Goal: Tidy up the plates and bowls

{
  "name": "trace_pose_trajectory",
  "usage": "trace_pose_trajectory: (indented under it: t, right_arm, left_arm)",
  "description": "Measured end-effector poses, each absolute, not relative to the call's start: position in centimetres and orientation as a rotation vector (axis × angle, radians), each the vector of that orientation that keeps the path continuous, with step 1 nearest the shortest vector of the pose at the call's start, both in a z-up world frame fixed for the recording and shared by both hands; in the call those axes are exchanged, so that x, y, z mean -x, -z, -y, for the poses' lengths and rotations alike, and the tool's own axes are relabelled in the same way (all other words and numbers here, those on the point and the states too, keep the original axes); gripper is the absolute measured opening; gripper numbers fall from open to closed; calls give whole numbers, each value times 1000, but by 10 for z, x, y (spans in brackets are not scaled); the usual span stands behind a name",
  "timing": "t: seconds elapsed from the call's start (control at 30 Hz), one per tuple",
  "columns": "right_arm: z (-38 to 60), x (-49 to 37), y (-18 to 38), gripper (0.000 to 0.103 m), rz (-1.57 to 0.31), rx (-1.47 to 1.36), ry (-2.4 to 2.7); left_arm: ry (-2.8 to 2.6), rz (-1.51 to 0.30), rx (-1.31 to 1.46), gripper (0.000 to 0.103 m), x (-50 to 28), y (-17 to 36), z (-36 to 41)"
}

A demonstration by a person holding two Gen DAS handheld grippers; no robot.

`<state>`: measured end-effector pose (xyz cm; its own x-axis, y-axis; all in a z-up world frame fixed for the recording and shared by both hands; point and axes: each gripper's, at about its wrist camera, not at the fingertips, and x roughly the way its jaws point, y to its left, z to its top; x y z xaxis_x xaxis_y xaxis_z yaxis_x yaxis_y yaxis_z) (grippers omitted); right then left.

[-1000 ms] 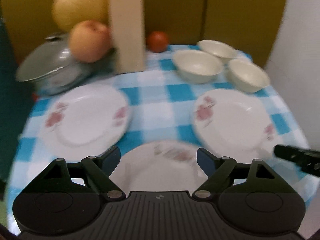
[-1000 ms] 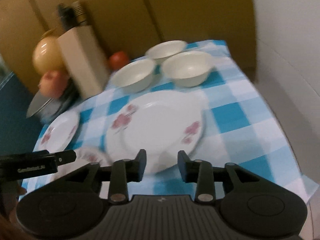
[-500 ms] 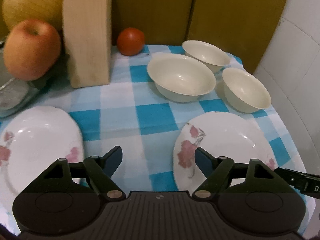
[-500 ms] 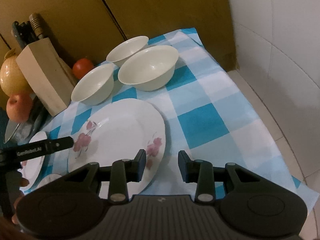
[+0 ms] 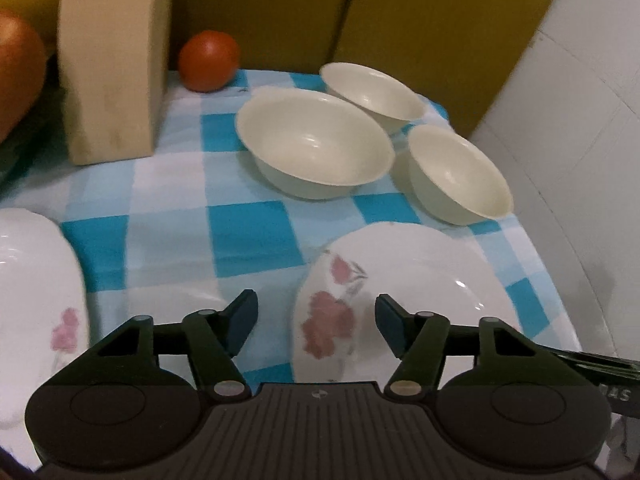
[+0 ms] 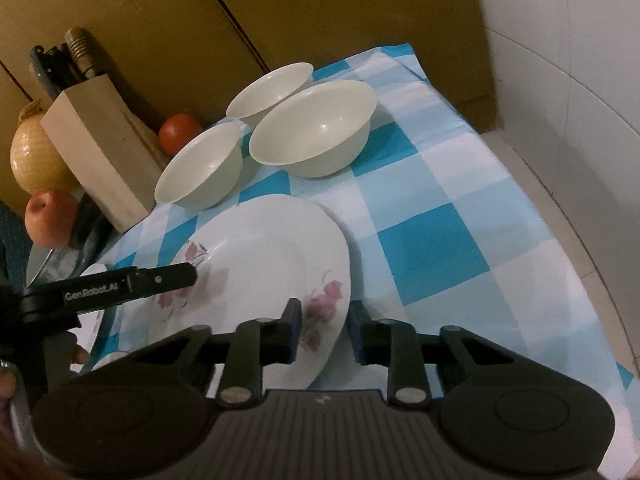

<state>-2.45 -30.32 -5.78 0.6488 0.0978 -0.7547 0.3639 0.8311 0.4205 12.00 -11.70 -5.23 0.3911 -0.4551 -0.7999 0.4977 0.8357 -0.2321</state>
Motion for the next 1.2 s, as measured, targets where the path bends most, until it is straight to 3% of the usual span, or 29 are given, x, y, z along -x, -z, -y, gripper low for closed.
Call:
trace_pose_trajectory:
  t: [0.07, 1.2]
  right_arm:
    - [304, 25, 58, 22, -865, -599, 160]
    - [294, 32, 47, 21, -844, -619, 94]
  left_arm:
    - [642, -1012, -44, 63, -117, 52, 121]
    - [581, -957, -54, 63, -90, 26, 104]
